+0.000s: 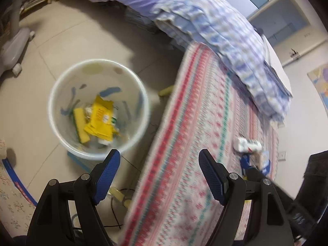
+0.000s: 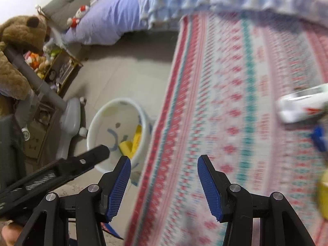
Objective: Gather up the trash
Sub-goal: 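Move both tools back toward the remaining trash on the bed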
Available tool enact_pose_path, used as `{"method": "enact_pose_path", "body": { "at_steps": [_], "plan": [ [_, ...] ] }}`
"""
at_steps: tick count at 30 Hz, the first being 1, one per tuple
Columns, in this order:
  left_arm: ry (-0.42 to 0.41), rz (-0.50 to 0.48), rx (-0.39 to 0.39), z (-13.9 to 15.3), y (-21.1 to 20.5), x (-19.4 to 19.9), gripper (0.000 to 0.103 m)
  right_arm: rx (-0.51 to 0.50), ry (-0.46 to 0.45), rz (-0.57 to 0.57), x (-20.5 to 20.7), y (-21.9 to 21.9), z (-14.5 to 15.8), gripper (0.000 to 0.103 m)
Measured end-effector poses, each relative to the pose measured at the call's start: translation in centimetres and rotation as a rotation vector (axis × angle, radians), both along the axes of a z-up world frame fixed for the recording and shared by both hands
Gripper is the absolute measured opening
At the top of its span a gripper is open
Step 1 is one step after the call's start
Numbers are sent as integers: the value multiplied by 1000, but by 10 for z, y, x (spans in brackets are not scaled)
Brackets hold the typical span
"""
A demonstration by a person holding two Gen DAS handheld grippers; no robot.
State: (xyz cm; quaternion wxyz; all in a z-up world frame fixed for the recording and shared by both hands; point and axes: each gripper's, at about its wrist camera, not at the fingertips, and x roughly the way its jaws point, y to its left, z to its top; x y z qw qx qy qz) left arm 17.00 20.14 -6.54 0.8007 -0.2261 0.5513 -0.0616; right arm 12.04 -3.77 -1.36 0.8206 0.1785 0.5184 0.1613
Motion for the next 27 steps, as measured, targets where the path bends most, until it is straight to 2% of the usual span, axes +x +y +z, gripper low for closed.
{"method": "enact_pose_path", "body": {
  "at_steps": [3,6,8,14,18,22,27],
  "plan": [
    [-25,-67,16,11,-33,-13,81,-13,-30,-43,-16,-38,19,61],
    [-53,-122,46,18,-66,-26,87,-24,-66,-114,-27,-84,35,65],
    [-65,-160,62,18,-90,-34,88,-27,-91,-176,-35,-118,40,66],
    [-104,-322,100,16,-160,-55,88,-70,-130,-343,-57,-196,38,67],
    [-137,-395,109,16,-193,-58,88,-50,-108,-362,-63,-224,32,67],
    [-124,-406,35,12,-219,-54,88,-42,-94,-392,-69,-249,25,67],
    [-96,-345,-5,2,-241,-41,87,-13,-53,-463,-69,-280,15,67]
  ]
}}
